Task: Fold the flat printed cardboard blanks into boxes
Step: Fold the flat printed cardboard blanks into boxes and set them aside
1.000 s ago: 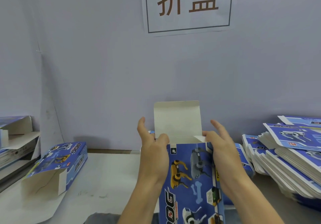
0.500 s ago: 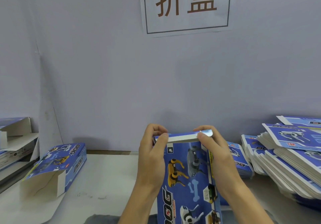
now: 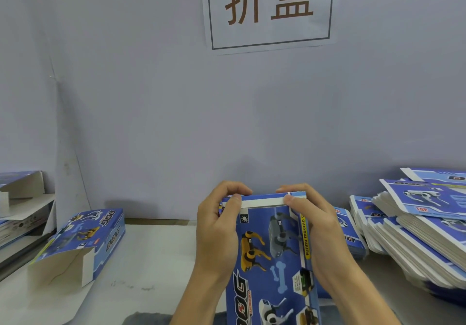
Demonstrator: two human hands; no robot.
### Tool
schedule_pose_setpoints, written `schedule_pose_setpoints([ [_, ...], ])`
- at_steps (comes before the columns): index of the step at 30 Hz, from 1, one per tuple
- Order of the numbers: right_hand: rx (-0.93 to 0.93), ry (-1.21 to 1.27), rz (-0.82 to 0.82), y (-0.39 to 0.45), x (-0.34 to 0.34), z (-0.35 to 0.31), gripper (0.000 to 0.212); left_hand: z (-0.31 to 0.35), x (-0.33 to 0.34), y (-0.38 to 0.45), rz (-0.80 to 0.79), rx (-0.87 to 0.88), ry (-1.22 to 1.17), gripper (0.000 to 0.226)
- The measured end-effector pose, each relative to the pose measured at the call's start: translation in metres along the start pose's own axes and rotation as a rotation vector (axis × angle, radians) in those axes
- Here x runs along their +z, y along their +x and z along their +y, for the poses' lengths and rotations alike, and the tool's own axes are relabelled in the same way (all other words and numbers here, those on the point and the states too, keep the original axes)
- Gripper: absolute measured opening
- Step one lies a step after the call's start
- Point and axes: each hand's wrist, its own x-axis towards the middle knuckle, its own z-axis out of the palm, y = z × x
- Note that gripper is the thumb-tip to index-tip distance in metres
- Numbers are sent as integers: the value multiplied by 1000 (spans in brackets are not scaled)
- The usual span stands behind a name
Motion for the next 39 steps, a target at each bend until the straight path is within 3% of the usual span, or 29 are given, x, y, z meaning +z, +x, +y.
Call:
schedule_pose_setpoints([
  [12, 13, 52, -6, -2, 2, -4, 25, -4, -4, -1, 46, 28, 25, 25],
  [17, 61, 76, -80, -1, 0, -8, 21, -4, -5, 0, 46, 28, 4, 13],
  [24, 46, 81, -78, 0, 1, -7, 30, -4, -8, 0, 53, 7, -67, 28],
  [29, 42, 76, -76, 0, 2, -7, 32, -5, -7, -1, 86, 29, -45, 23],
  [34, 44, 39, -73, 0, 2, -6, 10, -5, -6, -2, 87, 19, -39, 28],
  [39, 24, 39, -2, 2, 1, -1, 19, -3, -3, -2, 24, 2, -77, 27],
])
